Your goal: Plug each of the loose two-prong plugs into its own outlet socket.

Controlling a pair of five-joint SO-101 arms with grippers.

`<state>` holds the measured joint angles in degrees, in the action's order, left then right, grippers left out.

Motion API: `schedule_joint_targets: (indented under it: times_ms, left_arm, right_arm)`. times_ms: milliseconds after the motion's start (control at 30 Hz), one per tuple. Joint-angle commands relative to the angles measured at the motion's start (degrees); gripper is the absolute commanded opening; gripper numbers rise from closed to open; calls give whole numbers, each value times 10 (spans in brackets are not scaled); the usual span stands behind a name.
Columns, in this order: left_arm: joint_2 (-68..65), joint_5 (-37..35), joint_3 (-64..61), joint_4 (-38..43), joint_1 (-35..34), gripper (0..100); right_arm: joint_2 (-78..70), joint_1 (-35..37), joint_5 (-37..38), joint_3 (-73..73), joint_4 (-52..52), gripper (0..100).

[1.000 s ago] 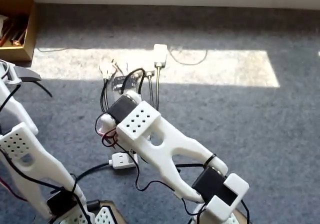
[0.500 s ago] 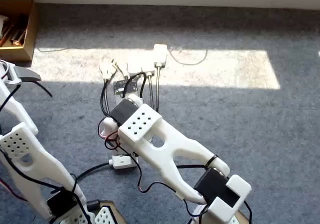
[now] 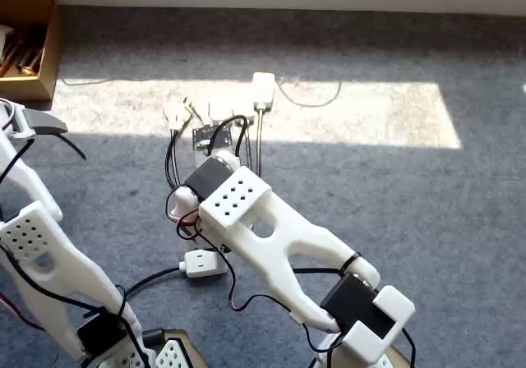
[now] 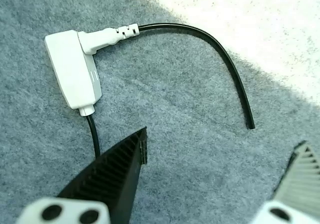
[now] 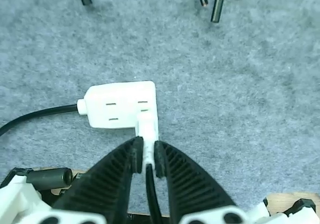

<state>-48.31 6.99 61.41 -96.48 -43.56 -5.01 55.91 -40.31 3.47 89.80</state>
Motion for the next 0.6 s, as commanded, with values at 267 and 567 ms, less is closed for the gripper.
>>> schedule_joint_targets:
  times_ms: [267, 567]
  left_arm:
    - [7, 3, 23, 6, -2, 421]
    - [7, 4, 23, 6, -5, 421]
  right_arm:
    - [3, -6, -5, -29, -8, 6]
    - [2, -7, 13, -41, -7, 6]
